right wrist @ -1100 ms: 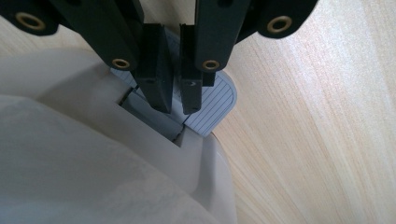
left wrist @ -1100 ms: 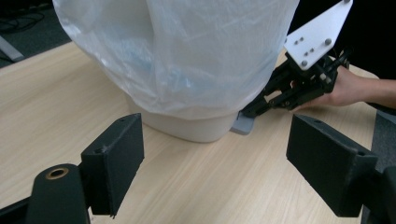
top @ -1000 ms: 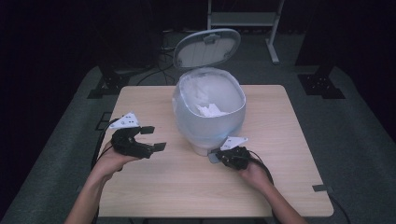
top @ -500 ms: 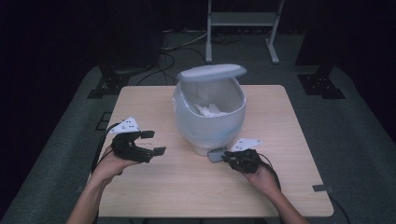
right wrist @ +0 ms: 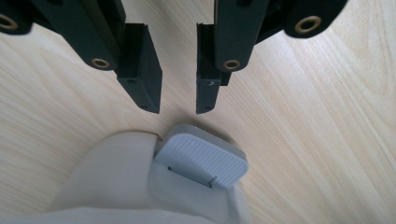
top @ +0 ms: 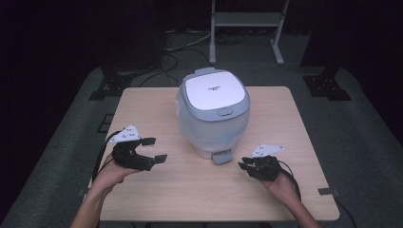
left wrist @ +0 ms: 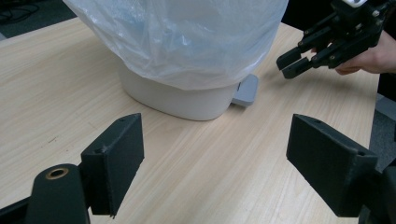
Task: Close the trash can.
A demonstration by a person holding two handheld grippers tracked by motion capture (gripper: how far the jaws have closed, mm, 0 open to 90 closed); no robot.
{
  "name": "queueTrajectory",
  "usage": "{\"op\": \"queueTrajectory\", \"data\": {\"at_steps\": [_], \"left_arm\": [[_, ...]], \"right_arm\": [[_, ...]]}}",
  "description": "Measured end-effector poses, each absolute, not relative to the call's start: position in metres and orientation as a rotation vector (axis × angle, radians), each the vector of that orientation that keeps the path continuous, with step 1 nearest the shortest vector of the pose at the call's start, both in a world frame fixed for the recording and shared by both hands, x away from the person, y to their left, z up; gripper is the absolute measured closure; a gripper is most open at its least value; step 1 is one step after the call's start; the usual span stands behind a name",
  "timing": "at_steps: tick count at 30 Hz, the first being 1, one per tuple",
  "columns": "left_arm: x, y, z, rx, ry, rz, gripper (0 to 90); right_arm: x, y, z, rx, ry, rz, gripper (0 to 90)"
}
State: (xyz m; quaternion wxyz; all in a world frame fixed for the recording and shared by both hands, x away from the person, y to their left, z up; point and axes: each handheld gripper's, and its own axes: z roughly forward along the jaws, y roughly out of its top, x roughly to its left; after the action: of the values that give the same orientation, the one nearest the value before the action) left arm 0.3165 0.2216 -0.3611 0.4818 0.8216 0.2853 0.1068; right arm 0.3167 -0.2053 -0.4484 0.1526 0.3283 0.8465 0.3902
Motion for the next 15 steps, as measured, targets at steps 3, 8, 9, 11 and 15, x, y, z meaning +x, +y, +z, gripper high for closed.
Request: {"op": "queueTrajectory", "data": {"at_steps": [3, 8, 9, 11, 15], "left_arm": [[0.315, 0.222, -0.364, 2.001, 0.696, 0.269, 18.3], [0.312, 0.224, -0.371, 2.000, 0.699, 0.275, 18.2], [0.312, 0.224, -0.372, 1.998, 0.700, 0.275, 18.2], [0.311, 0.225, -0.375, 1.996, 0.696, 0.280, 18.2], [0.309, 0.227, -0.382, 1.994, 0.703, 0.289, 16.7]], "right_arm": [[0.315, -0.211, -0.448, 0.954, 2.417, 1.118, 69.7], [0.312, -0.218, -0.446, 0.975, 2.404, 1.121, 67.7], [0.312, -0.220, -0.446, 0.981, 2.401, 1.127, 67.6], [0.312, -0.222, -0.446, 0.985, 2.397, 1.128, 66.6], [0.311, -0.227, -0.446, 1.006, 2.390, 1.127, 64.7]]}}
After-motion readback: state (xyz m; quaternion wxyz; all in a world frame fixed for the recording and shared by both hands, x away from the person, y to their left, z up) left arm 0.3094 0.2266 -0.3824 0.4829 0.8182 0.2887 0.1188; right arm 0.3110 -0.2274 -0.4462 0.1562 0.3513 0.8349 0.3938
